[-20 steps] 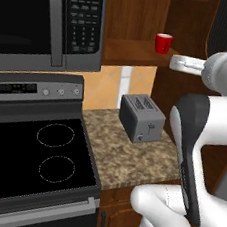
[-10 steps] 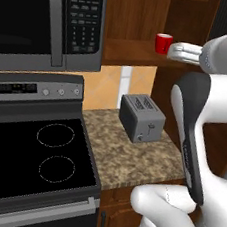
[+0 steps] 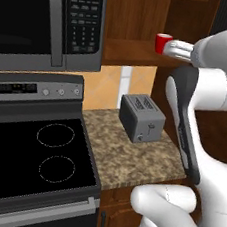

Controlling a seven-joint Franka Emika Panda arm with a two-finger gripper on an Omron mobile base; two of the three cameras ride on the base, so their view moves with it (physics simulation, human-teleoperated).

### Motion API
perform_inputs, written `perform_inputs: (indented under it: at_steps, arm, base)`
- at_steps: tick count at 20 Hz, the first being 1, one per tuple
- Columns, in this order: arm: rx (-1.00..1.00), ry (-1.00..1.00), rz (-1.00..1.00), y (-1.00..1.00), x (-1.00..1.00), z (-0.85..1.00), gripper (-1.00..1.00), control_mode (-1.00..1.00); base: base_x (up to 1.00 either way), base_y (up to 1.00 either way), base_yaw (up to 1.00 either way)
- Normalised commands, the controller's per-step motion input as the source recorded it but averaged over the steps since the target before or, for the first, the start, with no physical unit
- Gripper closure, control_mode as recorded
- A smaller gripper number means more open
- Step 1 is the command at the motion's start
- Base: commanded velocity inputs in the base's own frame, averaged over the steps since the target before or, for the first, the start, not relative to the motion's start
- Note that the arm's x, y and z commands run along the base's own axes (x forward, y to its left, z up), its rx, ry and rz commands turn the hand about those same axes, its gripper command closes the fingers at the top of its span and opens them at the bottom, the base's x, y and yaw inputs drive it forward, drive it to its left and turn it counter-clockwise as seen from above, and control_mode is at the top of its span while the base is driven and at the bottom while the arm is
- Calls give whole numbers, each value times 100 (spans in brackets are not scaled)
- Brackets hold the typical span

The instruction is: Gather all objects into one cabinet and sort the glasses and bowls to opposite sides.

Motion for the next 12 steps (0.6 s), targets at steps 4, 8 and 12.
perform_inputs:
  at_steps: [4,8,12]
  arm:
    - [2,0,0,-21,40,-8,-100,-100]
    - [0,-1,0,-8,27,-10,-100,-100]
    - [0,0,0,-9,40,-1,-100,-100]
  base:
    - [0,0,0]
    - [0,0,0]
    - [0,0,0]
